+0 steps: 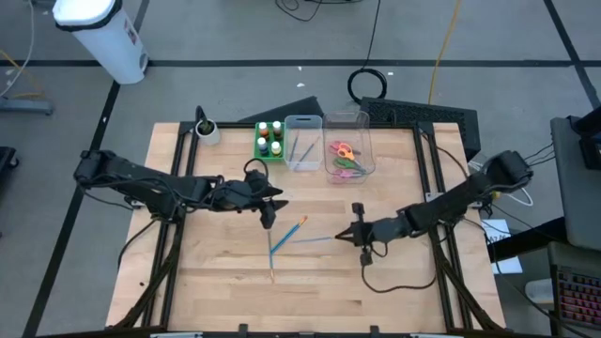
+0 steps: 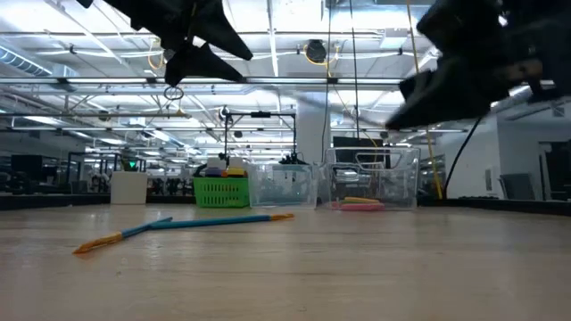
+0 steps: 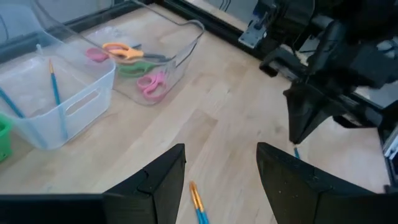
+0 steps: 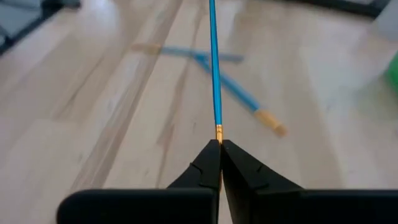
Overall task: Pick & Place Paint Supplies
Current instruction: Put the blue paint brush into the white bin
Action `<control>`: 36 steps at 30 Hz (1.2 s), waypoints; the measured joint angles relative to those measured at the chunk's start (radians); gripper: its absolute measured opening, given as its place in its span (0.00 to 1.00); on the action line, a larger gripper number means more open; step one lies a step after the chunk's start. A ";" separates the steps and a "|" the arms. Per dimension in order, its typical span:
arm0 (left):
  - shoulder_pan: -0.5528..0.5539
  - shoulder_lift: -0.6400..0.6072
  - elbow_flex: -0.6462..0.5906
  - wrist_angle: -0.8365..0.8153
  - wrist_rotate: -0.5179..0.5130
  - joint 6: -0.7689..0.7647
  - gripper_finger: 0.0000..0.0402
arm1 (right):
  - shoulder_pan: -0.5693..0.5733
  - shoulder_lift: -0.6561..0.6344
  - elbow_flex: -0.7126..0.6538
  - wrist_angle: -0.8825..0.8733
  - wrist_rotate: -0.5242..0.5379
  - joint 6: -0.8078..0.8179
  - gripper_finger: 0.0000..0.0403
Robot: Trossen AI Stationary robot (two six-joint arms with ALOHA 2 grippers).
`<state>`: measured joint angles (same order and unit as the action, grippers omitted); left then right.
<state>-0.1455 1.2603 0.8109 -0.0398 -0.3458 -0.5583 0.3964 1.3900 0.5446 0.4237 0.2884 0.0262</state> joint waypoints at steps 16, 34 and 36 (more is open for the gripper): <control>0.000 0.063 0.000 0.274 0.003 0.222 0.52 | 0.006 -0.146 0.001 0.136 0.115 -0.143 0.00; -0.002 0.169 0.000 0.762 0.112 0.546 0.52 | -0.133 -0.157 0.003 0.453 0.157 -0.316 0.00; -0.002 0.207 0.000 0.839 0.142 0.591 0.52 | -0.154 -0.151 0.003 0.452 0.157 -0.302 0.00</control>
<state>-0.1474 1.4671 0.8112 0.7995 -0.2038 0.0324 0.2427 1.2387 0.5472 0.8756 0.4458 -0.2755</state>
